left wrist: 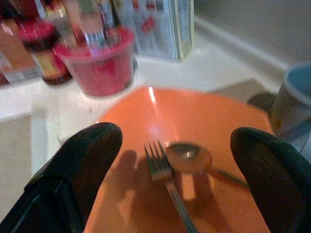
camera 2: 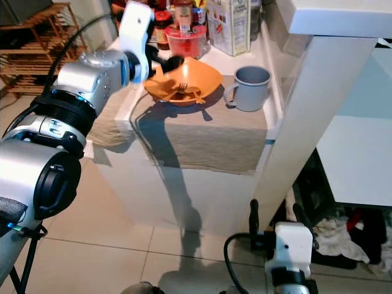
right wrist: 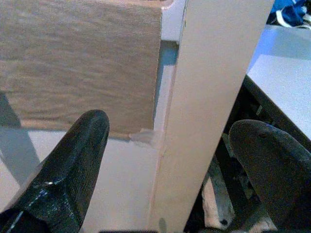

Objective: Setting the table

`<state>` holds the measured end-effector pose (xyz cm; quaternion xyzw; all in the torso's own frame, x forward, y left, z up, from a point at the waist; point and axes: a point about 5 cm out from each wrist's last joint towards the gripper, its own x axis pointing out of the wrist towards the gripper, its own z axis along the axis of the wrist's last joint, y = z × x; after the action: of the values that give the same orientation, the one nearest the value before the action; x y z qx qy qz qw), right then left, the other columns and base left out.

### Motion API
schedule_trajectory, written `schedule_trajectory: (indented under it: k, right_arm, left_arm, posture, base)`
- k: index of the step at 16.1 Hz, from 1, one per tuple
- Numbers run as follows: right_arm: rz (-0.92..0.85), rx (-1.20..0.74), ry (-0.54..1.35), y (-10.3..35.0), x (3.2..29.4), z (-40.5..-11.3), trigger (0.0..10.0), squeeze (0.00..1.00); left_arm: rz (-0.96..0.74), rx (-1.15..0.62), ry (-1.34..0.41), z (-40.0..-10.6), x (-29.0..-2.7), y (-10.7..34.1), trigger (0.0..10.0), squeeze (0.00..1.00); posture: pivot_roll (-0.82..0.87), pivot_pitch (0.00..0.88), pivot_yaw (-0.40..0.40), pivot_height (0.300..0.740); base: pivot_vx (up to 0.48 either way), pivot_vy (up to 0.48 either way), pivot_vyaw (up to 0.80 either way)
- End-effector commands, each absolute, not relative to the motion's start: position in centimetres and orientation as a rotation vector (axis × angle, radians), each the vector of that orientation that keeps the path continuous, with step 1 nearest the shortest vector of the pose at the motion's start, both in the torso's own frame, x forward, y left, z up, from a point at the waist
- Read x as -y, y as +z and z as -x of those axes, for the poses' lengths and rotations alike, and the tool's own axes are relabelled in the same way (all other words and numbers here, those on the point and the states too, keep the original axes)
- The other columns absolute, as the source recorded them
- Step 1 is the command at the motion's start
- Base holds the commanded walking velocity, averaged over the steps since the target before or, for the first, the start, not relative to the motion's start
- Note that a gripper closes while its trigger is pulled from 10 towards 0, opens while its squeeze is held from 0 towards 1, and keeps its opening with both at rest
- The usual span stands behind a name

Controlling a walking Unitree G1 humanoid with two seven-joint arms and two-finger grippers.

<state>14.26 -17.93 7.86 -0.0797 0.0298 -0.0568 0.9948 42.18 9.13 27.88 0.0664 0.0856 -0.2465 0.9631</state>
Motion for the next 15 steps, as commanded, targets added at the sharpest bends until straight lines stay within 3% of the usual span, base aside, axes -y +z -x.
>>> schedule_trajectory:
  k: [1,6,15]
  right_arm:
    - [0.158,-0.054,-0.097,8.5,17.8,-14.1,10.0,0.00]
    - [0.159,-0.071,-0.072,9.0,17.4,-13.5,10.0,0.00]
    - [0.141,-0.087,-0.071,9.0,16.7,-13.5,10.0,0.00]
  left_arm:
    - [-0.145,-0.198,-0.499,-42.2,-9.1,28.4,10.0,0.00]
    - [-0.144,-0.304,-0.524,-42.0,-8.4,27.4,10.0,0.00]
    - [-0.236,-0.343,-0.575,-41.8,-7.7,27.7,10.0,0.00]
  posture:
    - [-0.12,0.060,0.088,0.718]
    - [-0.13,0.073,0.095,0.718]
    - [-0.12,0.076,0.116,0.718]
  base:
    - [0.000,0.000,0.00]
    - [0.000,0.000,0.00]
    - [0.000,0.000,0.00]
